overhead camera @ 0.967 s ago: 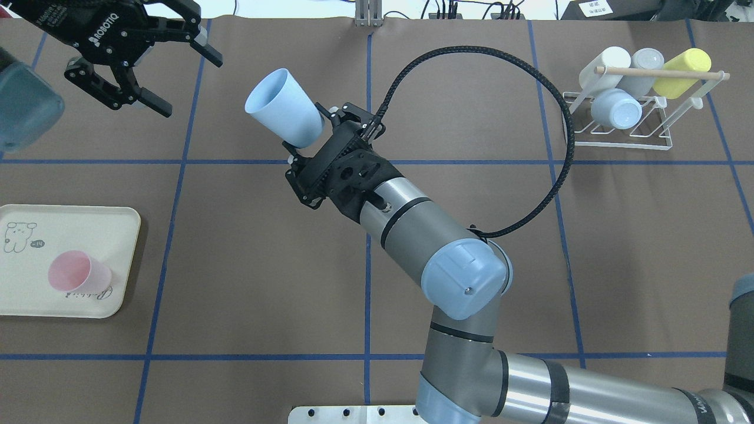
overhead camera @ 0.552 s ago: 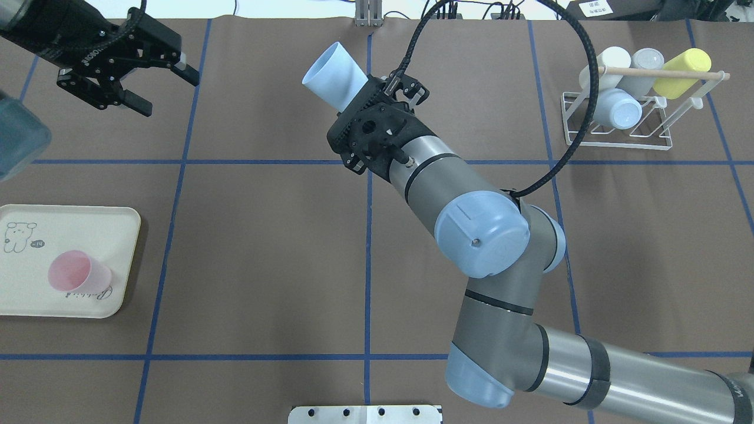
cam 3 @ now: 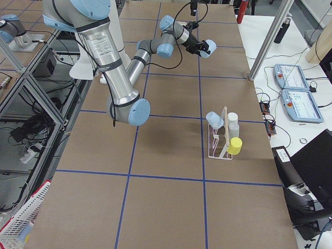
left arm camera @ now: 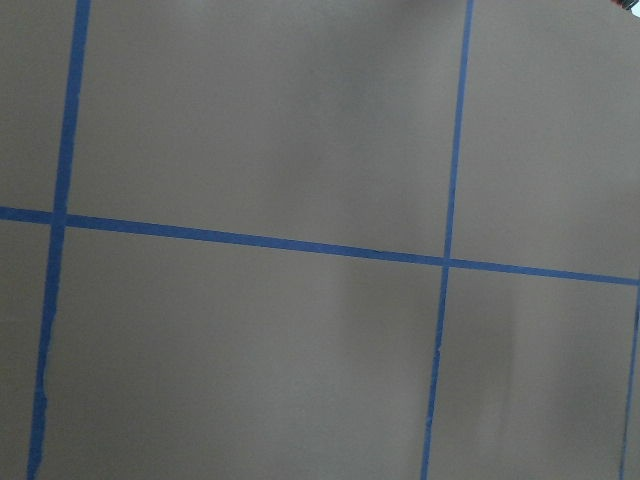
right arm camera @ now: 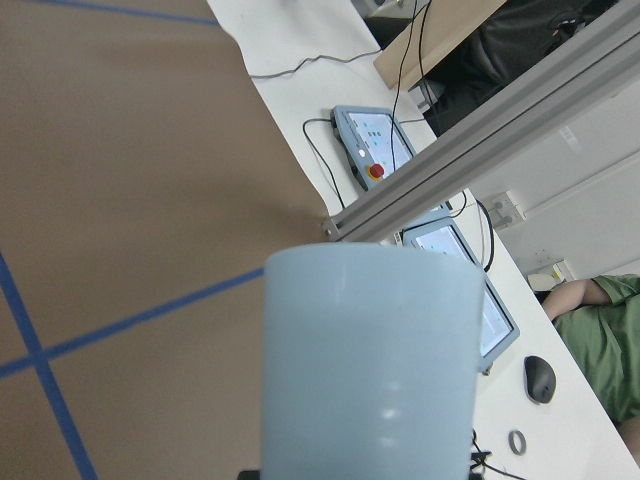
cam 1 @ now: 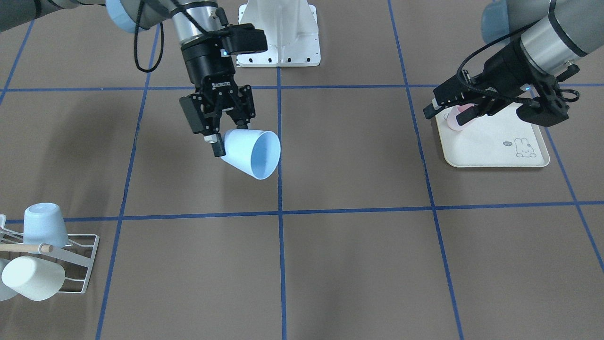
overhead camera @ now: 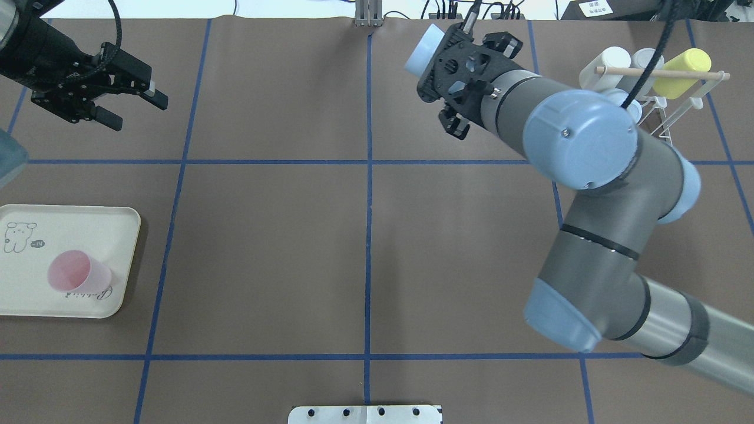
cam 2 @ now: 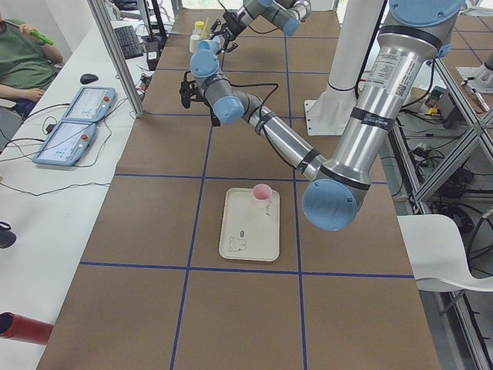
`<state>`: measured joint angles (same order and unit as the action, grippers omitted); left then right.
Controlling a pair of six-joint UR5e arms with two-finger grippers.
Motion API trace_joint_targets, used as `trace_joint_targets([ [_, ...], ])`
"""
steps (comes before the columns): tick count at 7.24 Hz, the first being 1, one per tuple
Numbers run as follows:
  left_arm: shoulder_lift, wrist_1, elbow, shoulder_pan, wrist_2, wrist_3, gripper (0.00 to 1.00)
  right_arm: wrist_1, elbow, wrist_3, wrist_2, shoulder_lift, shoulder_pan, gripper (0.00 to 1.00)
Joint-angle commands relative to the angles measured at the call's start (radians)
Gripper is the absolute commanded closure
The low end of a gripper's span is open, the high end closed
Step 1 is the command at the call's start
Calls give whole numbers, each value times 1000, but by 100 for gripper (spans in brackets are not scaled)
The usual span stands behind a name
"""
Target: Transfer IKEA cup to right arm and place on rack
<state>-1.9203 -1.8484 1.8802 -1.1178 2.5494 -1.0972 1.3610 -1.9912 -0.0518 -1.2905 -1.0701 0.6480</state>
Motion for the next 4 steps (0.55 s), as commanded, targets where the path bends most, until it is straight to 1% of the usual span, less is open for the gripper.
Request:
trace_joint_targets([
  [1,39,0,8,-10,-41,98,0,152,-21,-265,-26,-59,111,45],
  [2,79,0,7,-29,-61,205,0,209,-32,-371,-26,-76,151,45],
  [3,113,0,2,-45,-61,252,0,248,-61,-501,-24,-121,195,45],
  [4,115,2,2,-45,-61,252,0,301,-101,-660,-21,-173,240,49],
])
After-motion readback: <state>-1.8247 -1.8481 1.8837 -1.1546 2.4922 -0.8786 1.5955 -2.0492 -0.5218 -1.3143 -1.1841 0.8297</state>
